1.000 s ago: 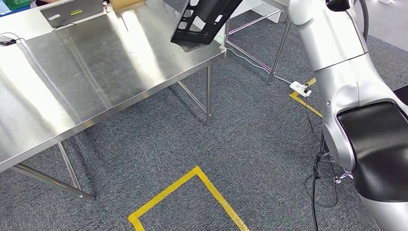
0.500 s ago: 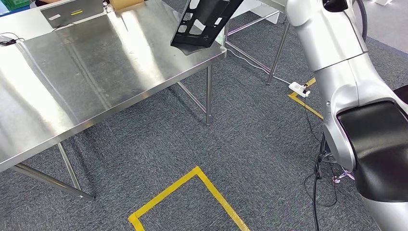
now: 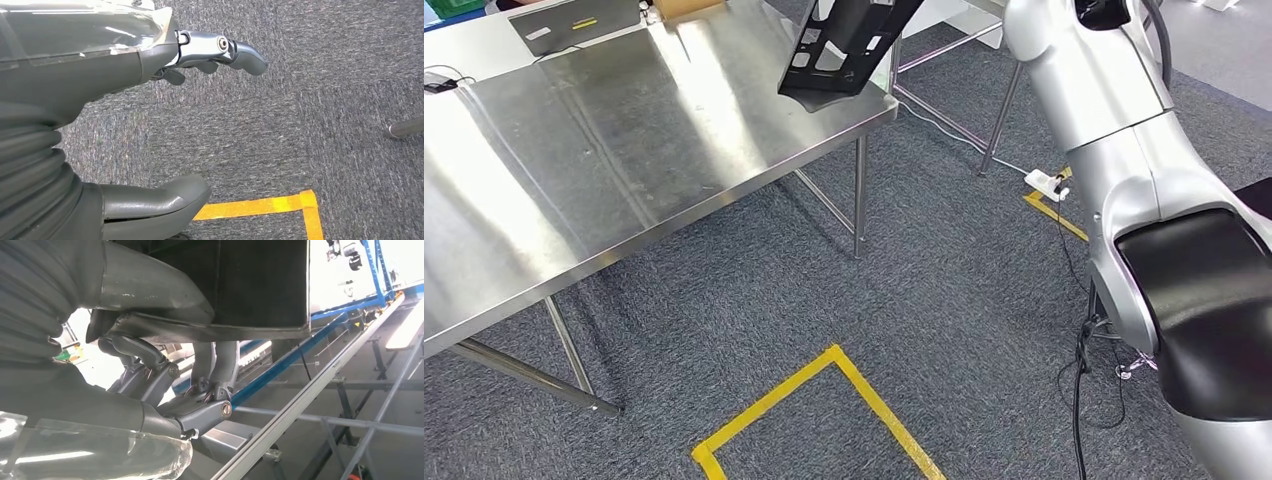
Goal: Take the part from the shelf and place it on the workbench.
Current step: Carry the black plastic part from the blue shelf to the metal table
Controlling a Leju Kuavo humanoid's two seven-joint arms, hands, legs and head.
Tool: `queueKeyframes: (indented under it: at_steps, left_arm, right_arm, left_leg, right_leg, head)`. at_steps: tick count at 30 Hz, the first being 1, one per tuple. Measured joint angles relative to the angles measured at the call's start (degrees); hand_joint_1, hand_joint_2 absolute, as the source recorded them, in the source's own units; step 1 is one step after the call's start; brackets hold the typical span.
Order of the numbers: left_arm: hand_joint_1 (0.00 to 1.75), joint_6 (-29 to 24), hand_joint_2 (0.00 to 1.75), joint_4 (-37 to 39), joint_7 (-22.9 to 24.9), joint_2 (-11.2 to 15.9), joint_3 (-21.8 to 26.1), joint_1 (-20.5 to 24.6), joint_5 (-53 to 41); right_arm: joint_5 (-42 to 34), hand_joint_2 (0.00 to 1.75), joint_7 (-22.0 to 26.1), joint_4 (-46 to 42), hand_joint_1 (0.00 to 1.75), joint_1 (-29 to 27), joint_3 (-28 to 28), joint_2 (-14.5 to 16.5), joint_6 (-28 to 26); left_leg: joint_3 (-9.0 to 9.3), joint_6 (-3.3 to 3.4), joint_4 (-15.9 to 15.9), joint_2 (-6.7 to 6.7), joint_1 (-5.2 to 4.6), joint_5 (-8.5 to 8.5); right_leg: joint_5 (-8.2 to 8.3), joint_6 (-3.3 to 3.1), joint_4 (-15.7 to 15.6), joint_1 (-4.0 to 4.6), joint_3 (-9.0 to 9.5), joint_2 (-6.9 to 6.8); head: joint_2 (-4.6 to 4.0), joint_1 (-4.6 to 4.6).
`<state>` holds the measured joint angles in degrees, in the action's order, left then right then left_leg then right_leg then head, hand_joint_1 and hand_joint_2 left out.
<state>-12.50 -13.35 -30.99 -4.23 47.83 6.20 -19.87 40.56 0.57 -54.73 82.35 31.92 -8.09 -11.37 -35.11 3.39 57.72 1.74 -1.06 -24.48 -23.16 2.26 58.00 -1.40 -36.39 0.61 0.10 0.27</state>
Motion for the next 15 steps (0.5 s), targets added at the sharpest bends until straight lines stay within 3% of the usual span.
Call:
queueKeyframes:
  at_steps: [2,5,6,7,8,10,11,12,15]
  left_arm:
    - [0.00,0.0,1.75,0.0,0.0,-0.1,0.0,-0.1,0.0]
    - [0.00,0.1,1.75,0.1,0.1,-0.2,0.1,-0.1,0.0]
    - [0.00,0.2,1.75,0.2,0.1,-0.2,0.2,-0.1,0.0]
    - [0.00,0.2,1.75,0.2,0.1,-0.2,0.2,-0.1,0.0]
    - [0.00,0.2,1.75,0.2,0.1,-0.3,0.3,-0.2,0.0]
    - [0.00,0.2,1.75,0.3,0.2,-0.3,0.3,-0.2,0.0]
    - [0.00,0.1,1.75,0.3,0.2,-0.2,0.3,-0.2,0.0]
    - [0.00,0.0,1.75,0.3,0.2,-0.1,0.4,-0.2,0.0]
    - [0.00,-0.1,1.75,0.4,0.3,-0.1,0.5,-0.3,0.0]
  right_arm:
    - [0.1,1.75,0.1,0.1,1.75,0.2,0.0,0.2,-0.2]
    - [0.0,1.75,0.2,0.5,1.75,0.5,0.1,0.2,-0.6]
    - [-0.1,1.75,0.3,0.6,1.75,0.4,0.1,0.2,-0.7]
    - [-0.1,1.75,0.3,0.8,1.75,0.3,0.1,0.2,-0.7]
    - [-0.1,1.75,0.3,0.9,1.75,0.2,0.1,0.2,-0.7]
    - [-0.1,1.75,0.4,1.1,1.75,0.2,0.1,0.2,-0.9]
    - [-0.1,1.75,0.5,1.2,1.75,0.2,0.1,0.2,-1.0]
    - [-0.1,1.75,0.6,1.2,1.75,0.1,0.1,0.3,-1.2]
    - [-0.1,1.75,0.8,1.6,1.75,-0.2,0.2,0.3,-1.8]
  left_leg:
    - [1.34,0.47,-1.7,-0.19,0.41,0.66]
    - [2.07,0.58,-2.3,-0.39,0.77,0.79]
    - [2.12,0.46,-2.3,-0.40,0.89,0.63]
    - [2.16,0.24,-2.1,-0.37,1.07,0.43]
    - [2.18,-0.12,-1.8,-0.33,1.32,0.15]
    - [2.08,-1.18,-0.7,-0.21,1.76,-0.85]
    - [1.91,-1.74,0.0,-0.14,1.84,-1.45]
    - [1.68,-2.21,0.6,-0.04,1.84,-1.91]
    - [1.45,-2.89,1.1,0.09,1.91,-2.45]
  right_leg:
    - [-0.85,-0.07,1.7,0.26,-0.77,-0.11]
    - [-4.54,-0.39,11.6,0.11,-5.91,-0.21]
    - [-5.17,-0.13,14.1,-0.06,-7.37,-0.21]
    - [-5.02,0.37,14.7,-0.29,-7.90,-0.23]
    - [-4.06,1.07,13.1,-0.56,-7.22,-0.25]
    - [-1.29,2.53,5.9,-1.14,-3.49,-0.26]
    - [-0.47,2.72,3.0,-1.26,-1.89,-0.12]
    - [-0.17,2.49,1.5,-1.28,-0.93,-0.01]
    - [-0.60,0.93,1.6,-1.07,-0.75,0.20]
  head:
    - [0.00,0.07]
    - [0.01,0.14]
    - [0.01,0.14]
    - [0.01,0.15]
    - [0.01,0.15]
    - [0.01,0.14]
    - [0.01,0.15]
    - [0.01,0.09]
    - [0.01,-0.13]
